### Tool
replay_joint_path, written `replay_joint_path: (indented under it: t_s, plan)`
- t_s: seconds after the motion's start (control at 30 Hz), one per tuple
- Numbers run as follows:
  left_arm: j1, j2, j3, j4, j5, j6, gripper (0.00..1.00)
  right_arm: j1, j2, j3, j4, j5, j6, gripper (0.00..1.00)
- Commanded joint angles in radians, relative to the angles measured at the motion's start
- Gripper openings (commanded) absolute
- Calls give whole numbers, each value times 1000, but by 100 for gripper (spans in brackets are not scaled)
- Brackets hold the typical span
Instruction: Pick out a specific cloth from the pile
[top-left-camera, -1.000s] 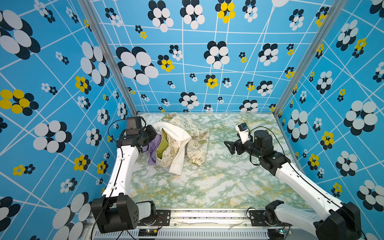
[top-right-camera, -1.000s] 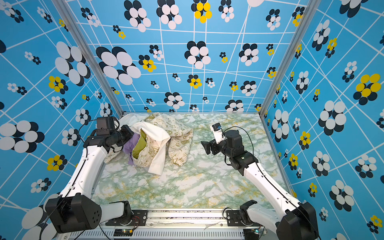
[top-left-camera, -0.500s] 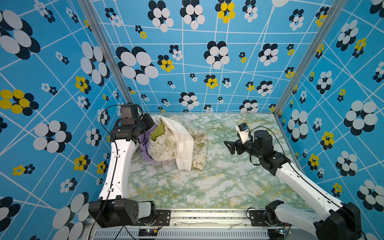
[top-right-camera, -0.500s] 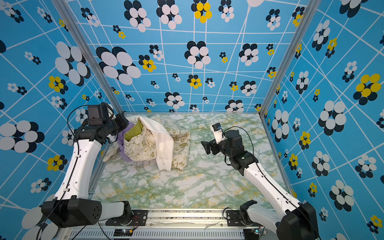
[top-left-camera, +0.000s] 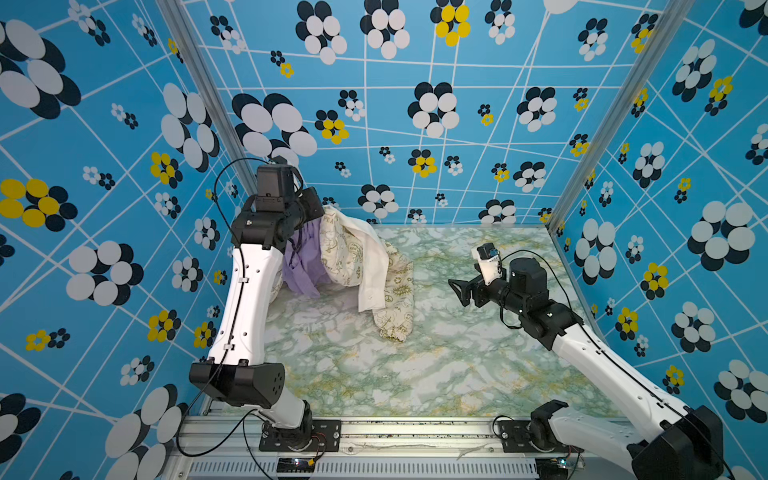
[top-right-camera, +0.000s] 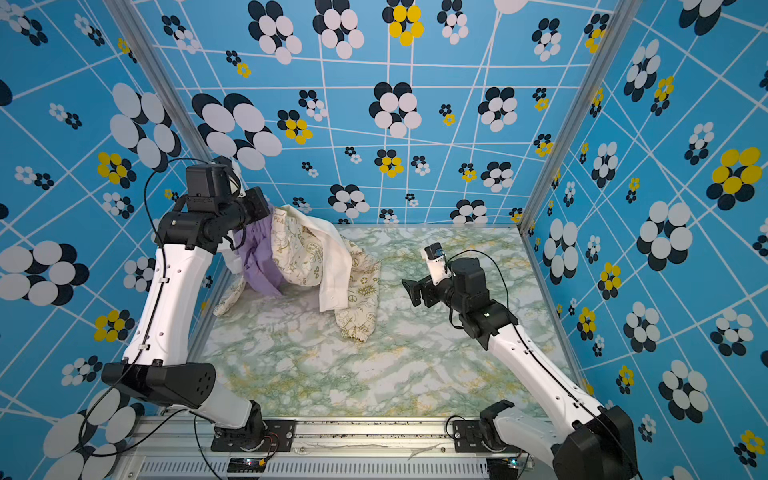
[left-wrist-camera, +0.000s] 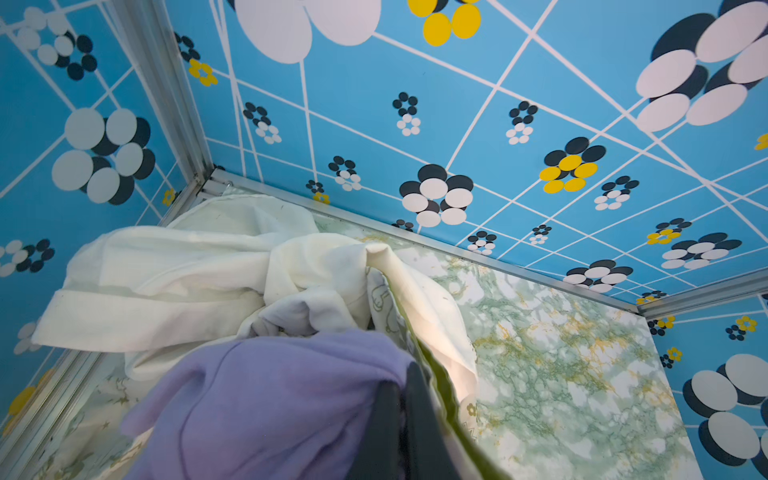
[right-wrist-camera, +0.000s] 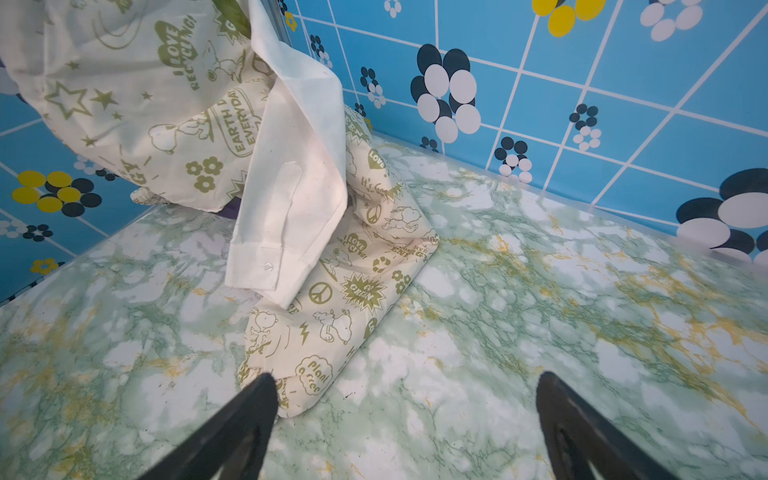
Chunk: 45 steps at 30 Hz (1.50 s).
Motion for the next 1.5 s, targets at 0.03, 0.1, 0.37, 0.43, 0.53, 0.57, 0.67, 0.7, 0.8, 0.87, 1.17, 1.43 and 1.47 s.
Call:
replay_joint_path:
  t_s: [0.03,0.1,0.37,0.43,0.53,0.57,0.67,0.7,0.8,0.87,1.17,1.43,1.47]
  plan:
    - [-98,21,89,58,11,46,0,7,-23,33,-17,23,-11,99]
    - [-155,32,63,61,-2,63,0,7,-25,34,-15,30,-3,99]
    - [-360,31,-321,244,40,44,0,7,-30,28,-32,64,8,99]
    - [-394,44,-390,268,41,42,0,7,-32,28,-42,78,6,99]
    - [-435,73,-462,295,41,40,0,7,-37,23,-53,99,5,99]
    - [-446,82,-483,303,42,40,0,7,-40,22,-56,105,6,99]
    - [-468,99,-520,315,36,49,0,7,-42,18,-61,115,12,99]
    - [-472,100,-530,319,40,48,0,7,-43,17,-64,115,12,99]
    - [-472,89,-559,339,71,50,10,7,-43,16,-72,107,18,99]
    - [-472,64,-582,366,82,52,26,6,-43,16,-77,99,17,99]
    - [-462,-132,-653,427,54,102,92,10,-13,49,-80,17,28,99]
    - [-382,-330,-803,420,29,97,99,62,62,102,-79,20,30,99]
    - [-367,-358,-827,416,33,91,99,76,78,110,-77,24,28,99]
